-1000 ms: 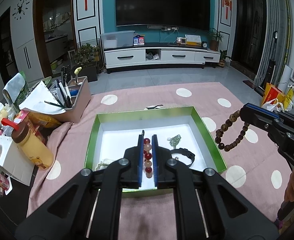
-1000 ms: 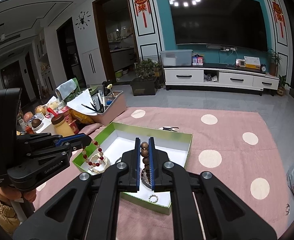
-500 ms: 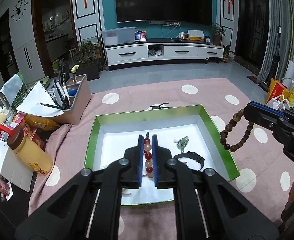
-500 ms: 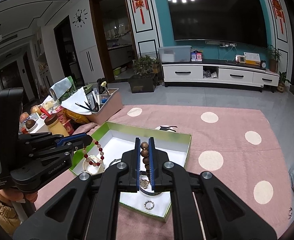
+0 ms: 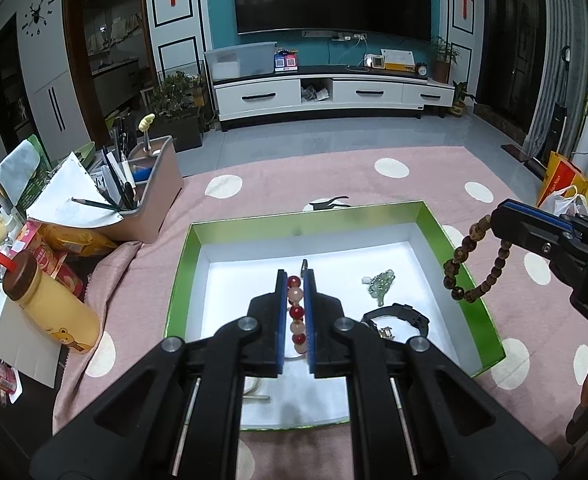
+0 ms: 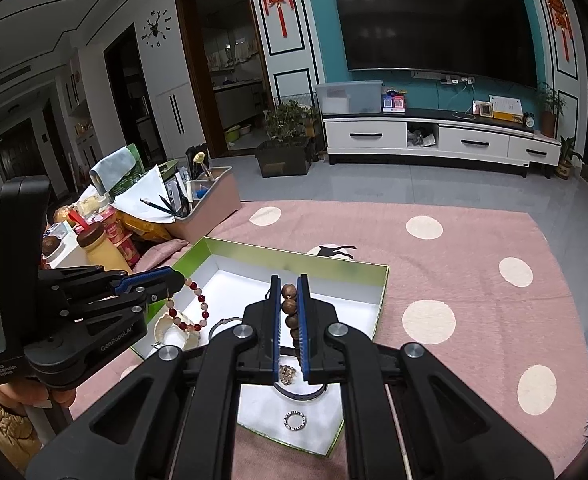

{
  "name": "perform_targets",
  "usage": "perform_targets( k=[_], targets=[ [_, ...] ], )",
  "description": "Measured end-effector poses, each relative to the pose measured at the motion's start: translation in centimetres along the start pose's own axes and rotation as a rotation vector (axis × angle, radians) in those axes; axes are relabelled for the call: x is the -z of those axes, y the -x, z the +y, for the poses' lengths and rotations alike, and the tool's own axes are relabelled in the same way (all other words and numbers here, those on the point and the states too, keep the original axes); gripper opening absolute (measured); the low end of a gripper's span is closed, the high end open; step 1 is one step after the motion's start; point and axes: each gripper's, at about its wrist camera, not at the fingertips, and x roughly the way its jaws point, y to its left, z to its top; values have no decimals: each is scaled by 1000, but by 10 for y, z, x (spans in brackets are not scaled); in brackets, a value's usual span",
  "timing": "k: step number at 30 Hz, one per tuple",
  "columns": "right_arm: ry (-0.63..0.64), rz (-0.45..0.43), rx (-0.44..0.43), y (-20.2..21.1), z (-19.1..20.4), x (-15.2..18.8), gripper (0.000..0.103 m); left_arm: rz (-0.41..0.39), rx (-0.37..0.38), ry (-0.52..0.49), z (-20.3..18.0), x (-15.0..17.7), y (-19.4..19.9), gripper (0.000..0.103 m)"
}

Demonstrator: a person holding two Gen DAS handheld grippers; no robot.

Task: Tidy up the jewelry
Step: 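Carry both bead bracelets over the green box and lower them inside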

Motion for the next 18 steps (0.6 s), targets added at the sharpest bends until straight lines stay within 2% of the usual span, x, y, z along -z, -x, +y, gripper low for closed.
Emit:
perform_targets(
  k=[9, 18],
  targets=[
    [-7, 29, 2, -19, -3, -3, 7, 28, -2, 3, 2, -4, -18, 7],
    [-24, 97, 3, -52, -5, -8, 7, 111, 50, 82, 21, -15, -50, 7]
  ],
)
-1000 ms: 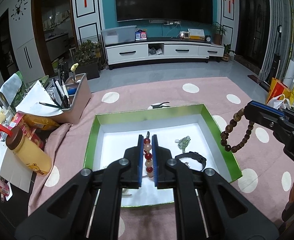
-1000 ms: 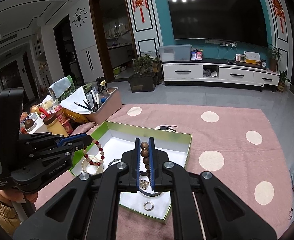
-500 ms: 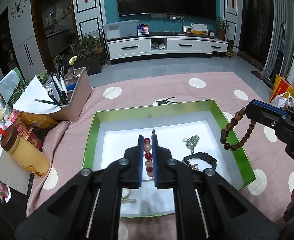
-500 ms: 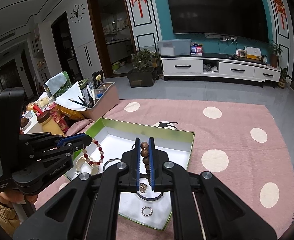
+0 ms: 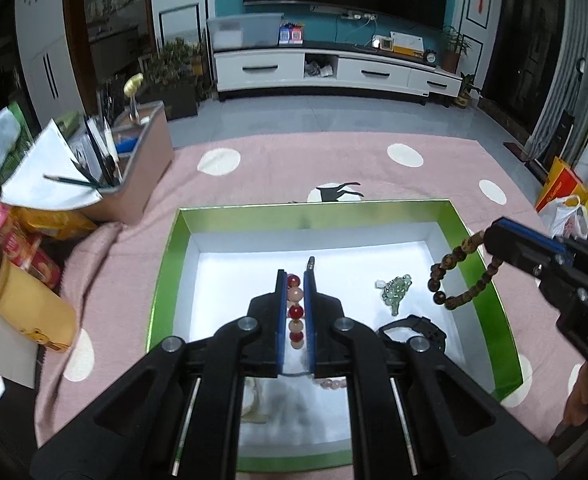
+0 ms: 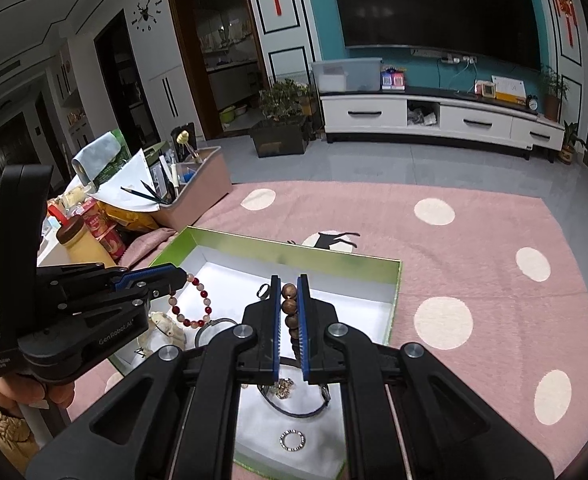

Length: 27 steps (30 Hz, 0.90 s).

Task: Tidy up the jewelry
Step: 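Carry both bead bracelets over the green box and lower them inside, then open both tools to release the bracelets into the box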

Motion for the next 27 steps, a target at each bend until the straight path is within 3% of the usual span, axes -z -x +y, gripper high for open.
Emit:
perform_targets(
  k=[5, 27],
  targets=[
    [-15, 51, 1, -21, -1, -5, 7, 66, 40, 64, 12, -8, -23, 7],
    [-12, 191, 56, -74, 1, -3, 7, 145, -44, 91, 32, -12, -61, 7]
  ],
)
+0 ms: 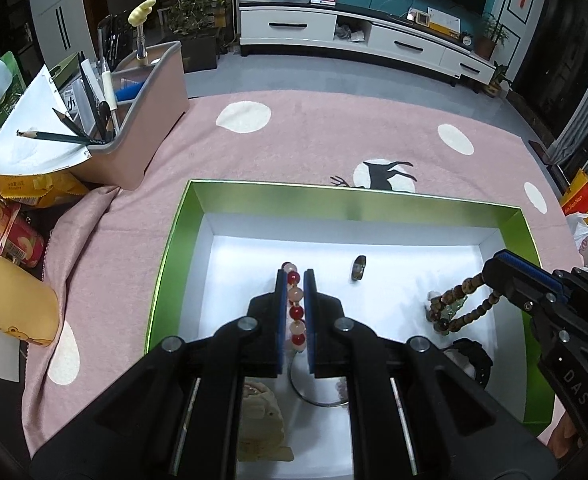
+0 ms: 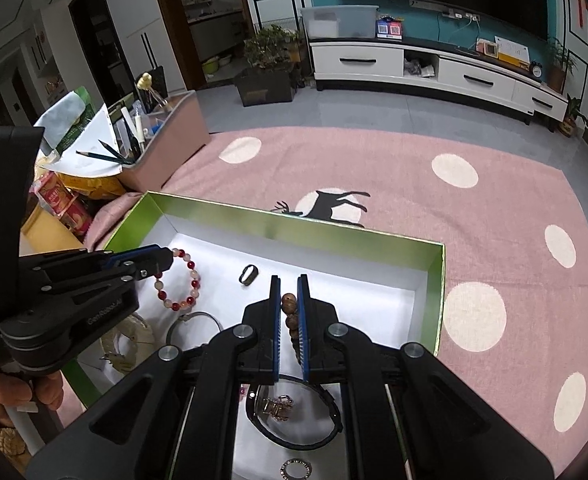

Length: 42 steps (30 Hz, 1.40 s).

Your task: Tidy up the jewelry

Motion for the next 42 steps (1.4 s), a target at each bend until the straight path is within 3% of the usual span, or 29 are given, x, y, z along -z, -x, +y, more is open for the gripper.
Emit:
perform_targets(
  k=[15, 18, 19, 20, 24, 25, 27, 29, 30, 32, 36, 42],
  targets=[
    [-29, 32, 38, -9, -5, 0, 8, 11, -27, -1, 5, 0, -5, 8],
    [-33, 21, 42, -3, -5, 0, 9, 9, -28, -3, 5, 1, -2, 16],
    [-28, 13, 44, 1, -4, 0, 10, 7, -28, -4, 5, 1, 1, 28],
    [-21, 7, 48, 4, -2, 0, 15, 4, -29, -8, 5, 2, 5, 42],
    [1, -33, 79, 29, 2, 2, 65, -20, -37, -34, 1, 2, 24, 64],
    [5, -40, 88, 36, 3, 2, 71, -25, -45, -40, 0, 3, 31, 78],
    [5, -45, 101, 50, 4, 2, 88, -46, -55, -52, -2, 3, 44, 81],
    [1, -43, 105, 60, 5, 2, 96, -53, -66, -69, -4, 3, 61, 93],
    [-9, -37, 106, 69, 5, 1, 102, -58, -69, -74, -5, 2, 67, 94],
    [-24, -23, 108, 78, 6, -2, 102, -63, -87, -84, -7, 1, 83, 101],
    [-21, -11, 139, 104, 11, -12, 102, -71, -129, -81, -8, -6, 113, 101],
    [9, -60, 164, 150, 23, -32, 102, -105, -129, -59, -7, -22, 165, 101]
  ],
)
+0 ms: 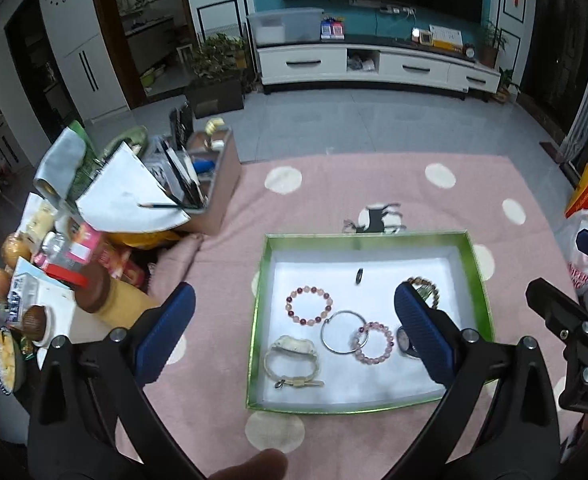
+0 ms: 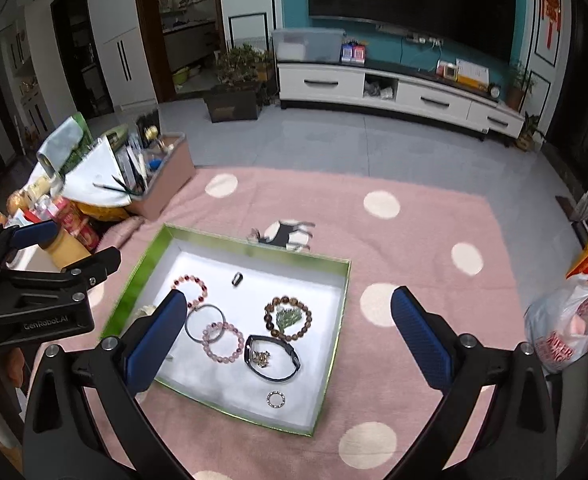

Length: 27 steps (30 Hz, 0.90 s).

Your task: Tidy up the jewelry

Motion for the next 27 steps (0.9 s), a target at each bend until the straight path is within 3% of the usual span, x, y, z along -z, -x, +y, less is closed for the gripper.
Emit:
perform_targets(
  k=[8, 27],
  targets=[
    [23, -57, -6, 34, 5, -11, 102, -57, -20, 15, 3, -11, 44, 101],
    [43, -58, 4, 36, 13, -8, 102, -57, -39, 22, 6, -8, 50, 101]
  ],
)
